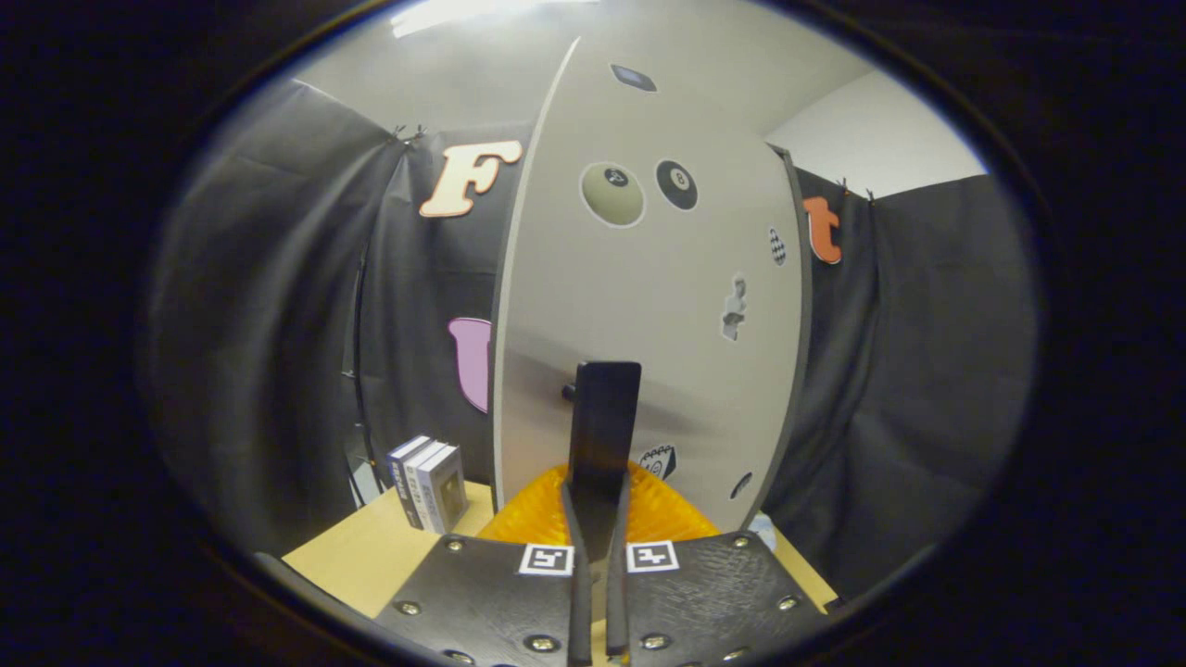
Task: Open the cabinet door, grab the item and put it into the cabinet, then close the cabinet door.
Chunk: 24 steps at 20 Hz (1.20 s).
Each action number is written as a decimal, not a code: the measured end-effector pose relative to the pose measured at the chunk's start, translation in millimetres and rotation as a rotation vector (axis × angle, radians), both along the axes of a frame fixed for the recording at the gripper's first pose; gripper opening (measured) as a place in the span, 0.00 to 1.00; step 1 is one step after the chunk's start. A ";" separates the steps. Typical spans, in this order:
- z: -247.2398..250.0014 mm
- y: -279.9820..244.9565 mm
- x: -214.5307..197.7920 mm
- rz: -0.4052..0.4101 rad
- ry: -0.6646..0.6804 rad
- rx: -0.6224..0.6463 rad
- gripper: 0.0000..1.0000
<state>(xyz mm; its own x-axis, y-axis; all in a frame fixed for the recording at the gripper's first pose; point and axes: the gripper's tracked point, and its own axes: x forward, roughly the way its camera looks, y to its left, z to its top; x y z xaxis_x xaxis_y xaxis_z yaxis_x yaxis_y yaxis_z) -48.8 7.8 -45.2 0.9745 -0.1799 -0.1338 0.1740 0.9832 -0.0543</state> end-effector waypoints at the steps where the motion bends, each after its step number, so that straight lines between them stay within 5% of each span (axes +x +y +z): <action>1: 0.8 -4.2 -6.3 -0.014 0.003 0.003 0.07; 14: -0.6 -98.7 -96.2 -0.262 0.056 0.020 0.05; 24: -7.0 -158.3 -124.5 -0.353 0.070 0.059 0.05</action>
<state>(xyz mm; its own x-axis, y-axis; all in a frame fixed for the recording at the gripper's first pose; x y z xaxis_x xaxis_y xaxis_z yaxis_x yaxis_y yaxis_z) -173.2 -150.6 -52.2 0.8418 -0.4935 -0.2188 0.5012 0.8651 -0.0229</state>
